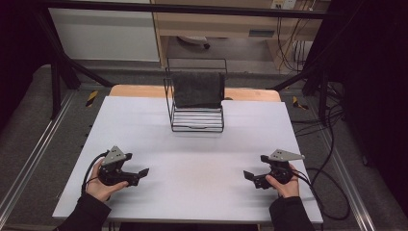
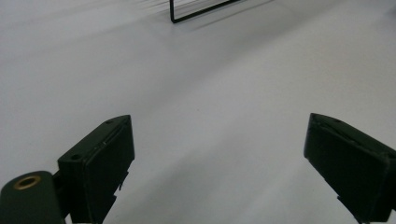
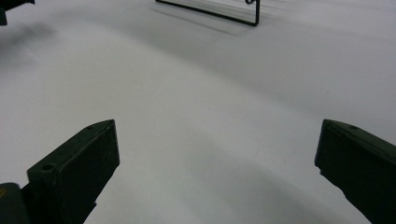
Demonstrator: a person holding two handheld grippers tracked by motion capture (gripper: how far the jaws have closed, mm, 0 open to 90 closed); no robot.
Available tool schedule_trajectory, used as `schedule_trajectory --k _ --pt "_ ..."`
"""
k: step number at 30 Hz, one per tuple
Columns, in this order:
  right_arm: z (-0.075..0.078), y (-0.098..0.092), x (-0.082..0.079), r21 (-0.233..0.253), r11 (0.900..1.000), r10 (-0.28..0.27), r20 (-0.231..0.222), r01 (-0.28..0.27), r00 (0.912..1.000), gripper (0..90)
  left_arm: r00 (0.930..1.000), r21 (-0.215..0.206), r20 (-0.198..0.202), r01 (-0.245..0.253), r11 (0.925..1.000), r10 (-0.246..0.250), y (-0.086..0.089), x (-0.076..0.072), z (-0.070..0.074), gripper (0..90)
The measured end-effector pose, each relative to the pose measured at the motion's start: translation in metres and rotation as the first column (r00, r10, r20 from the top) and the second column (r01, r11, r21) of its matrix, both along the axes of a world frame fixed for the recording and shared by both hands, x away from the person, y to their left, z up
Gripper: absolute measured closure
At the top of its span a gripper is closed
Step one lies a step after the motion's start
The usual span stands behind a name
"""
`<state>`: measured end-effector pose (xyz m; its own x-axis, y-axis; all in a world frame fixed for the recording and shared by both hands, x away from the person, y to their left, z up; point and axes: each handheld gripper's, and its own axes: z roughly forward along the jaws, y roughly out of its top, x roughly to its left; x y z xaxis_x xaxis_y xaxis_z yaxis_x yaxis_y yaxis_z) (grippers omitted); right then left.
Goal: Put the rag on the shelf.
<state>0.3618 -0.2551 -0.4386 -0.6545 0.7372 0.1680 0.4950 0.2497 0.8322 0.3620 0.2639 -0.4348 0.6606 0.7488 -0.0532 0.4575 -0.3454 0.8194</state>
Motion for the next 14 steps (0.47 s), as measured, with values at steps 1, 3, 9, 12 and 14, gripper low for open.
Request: schedule_trajectory --k 1,3,9,12,14 --pt "-0.002 -0.002 -0.001 -0.005 1.0 0.0 -0.005 0.0 1.0 0.6 1.0 0.0 -0.001 -0.001 1.0 0.001 0.001 -0.001 -0.002 8.7" --pt "-0.006 -0.005 -0.003 -0.009 1.0 -0.002 -0.015 0.002 0.9999 0.6 1.0 0.003 -0.001 0.005 1.0 -0.005 0.002 -0.001 -0.005 8.7" --pt "-0.009 -0.006 -0.004 -0.007 1.0 -0.008 -0.012 0.008 0.9999 0.6 0.9998 0.017 -0.01 0.015 0.9998 -0.015 0.004 -0.004 -0.011 8.7" --pt "-0.009 -0.006 -0.005 -0.007 1.0 -0.006 -0.017 0.006 0.9998 0.6 0.9998 0.01 -0.012 0.015 0.9998 -0.015 0.004 -0.005 -0.012 8.7" --pt "-0.009 -0.006 -0.005 -0.006 1.0 -0.006 -0.017 0.006 0.9998 0.6 0.9998 0.01 -0.012 0.013 0.9999 -0.012 0.004 -0.005 -0.012 8.7"
